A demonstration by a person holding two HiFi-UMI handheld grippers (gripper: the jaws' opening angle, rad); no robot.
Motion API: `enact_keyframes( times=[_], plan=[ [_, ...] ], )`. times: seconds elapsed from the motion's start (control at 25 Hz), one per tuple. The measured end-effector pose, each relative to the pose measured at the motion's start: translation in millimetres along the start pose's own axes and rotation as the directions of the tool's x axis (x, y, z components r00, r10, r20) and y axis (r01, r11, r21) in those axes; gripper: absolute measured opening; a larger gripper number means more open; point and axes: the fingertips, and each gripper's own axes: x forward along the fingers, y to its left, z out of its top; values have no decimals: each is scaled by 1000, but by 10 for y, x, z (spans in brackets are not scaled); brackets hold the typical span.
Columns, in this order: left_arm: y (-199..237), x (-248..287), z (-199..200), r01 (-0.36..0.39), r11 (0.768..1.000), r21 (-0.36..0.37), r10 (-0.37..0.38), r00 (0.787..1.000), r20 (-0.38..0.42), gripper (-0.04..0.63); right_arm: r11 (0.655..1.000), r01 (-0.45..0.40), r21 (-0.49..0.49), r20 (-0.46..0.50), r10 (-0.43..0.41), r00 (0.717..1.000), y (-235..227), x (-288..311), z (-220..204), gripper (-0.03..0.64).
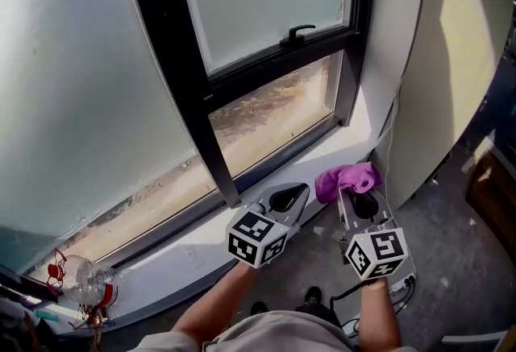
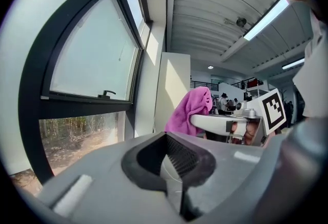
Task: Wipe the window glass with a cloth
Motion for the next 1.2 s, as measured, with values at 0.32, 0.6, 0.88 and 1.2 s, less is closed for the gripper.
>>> enact_keyframes(
  times=[0.32,0.6,0.88,1.2],
  plan=[
    [282,514,29,-183,983,-12,183,983,-27,0,985,-168,35,7,168,986,-599,458,-47,109],
    [679,523,-65,-335,942,-22,333,940,-73,0,947,-317,49,8,317,948,-591,971,-166,109],
    [1364,326,-236,-454,889,-62,448,890,-83,0,896,-443,13,-30,443,896,-170,1647,-329,109],
    [2209,12,-467,-545,827,-137,543,838,-54,0,837,-542,-77,-114,532,839,455,2414,-589,109]
  ],
)
